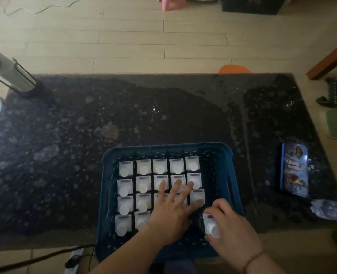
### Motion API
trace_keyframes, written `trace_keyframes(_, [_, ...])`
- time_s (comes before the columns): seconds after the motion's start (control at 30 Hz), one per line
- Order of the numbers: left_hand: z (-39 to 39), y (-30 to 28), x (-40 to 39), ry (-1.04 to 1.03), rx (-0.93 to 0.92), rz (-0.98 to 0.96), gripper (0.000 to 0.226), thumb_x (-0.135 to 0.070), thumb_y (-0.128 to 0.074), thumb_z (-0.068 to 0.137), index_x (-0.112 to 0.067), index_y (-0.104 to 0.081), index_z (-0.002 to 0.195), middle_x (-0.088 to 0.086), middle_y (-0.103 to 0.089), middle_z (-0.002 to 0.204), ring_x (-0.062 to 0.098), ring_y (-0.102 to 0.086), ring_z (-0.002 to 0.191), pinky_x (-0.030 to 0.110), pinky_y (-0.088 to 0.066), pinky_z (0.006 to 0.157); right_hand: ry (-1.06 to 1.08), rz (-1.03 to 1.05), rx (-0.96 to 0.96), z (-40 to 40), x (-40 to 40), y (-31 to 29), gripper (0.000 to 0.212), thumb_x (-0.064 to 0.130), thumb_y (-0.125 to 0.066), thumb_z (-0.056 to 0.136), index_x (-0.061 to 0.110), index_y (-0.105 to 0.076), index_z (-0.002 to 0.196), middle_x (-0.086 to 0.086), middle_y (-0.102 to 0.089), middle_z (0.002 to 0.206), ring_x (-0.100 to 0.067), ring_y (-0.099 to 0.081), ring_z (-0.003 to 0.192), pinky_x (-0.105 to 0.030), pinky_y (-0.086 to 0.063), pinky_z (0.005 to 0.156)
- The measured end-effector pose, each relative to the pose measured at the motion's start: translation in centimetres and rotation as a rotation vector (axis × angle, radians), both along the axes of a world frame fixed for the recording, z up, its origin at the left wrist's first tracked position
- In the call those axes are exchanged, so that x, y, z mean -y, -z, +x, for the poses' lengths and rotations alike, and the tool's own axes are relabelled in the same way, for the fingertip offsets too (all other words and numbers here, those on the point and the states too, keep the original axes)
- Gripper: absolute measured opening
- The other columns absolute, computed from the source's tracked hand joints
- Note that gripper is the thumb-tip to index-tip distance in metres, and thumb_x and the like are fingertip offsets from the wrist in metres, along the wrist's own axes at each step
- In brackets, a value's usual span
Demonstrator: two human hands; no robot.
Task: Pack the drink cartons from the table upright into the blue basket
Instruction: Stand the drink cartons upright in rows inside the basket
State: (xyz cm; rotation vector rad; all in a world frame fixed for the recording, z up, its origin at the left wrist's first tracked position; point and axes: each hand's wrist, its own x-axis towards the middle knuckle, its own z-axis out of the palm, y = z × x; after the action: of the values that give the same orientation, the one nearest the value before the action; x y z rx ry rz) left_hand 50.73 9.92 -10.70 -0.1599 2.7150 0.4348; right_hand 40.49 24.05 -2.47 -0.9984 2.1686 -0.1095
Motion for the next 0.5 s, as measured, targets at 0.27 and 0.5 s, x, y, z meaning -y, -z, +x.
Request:
trace_keyframes(0.27, [1.1,1.4,0.2,-0.034,-0.045,0.05,0.061,-0.038,-0.052,0.086,-0.042,-0.03,0.143,0.004,-0.029,0.157,0.037,-0.022,0.145,0.071,-0.017,0.107,0.457,-0.015,0.264,1.3,0.7,6.0,0.059,0.018,-0.077,0.069,0.037,-0.037,0.108,0.009,-0.035,0.123,-0.008,-0.053,0.097,-0.027,-0.049,0.091])
trace_keyframes(0.5, [1.3,0.7,1.0,-0.087,-0.089,0.114,0.05,-0.033,-0.049,0.09,-0.038,-0.037,0.138,-0.001,-0.027,0.156,0.03,-0.015,0.148,0.066,-0.01,0.112,0.961,0.027,0.736,-0.8,1.8,7.2,0.076,0.002,-0.066,0.076,0.027,-0.035,0.14,-0.003,-0.058,0.125,-0.018,-0.058,0.105,-0.03,-0.048,0.081])
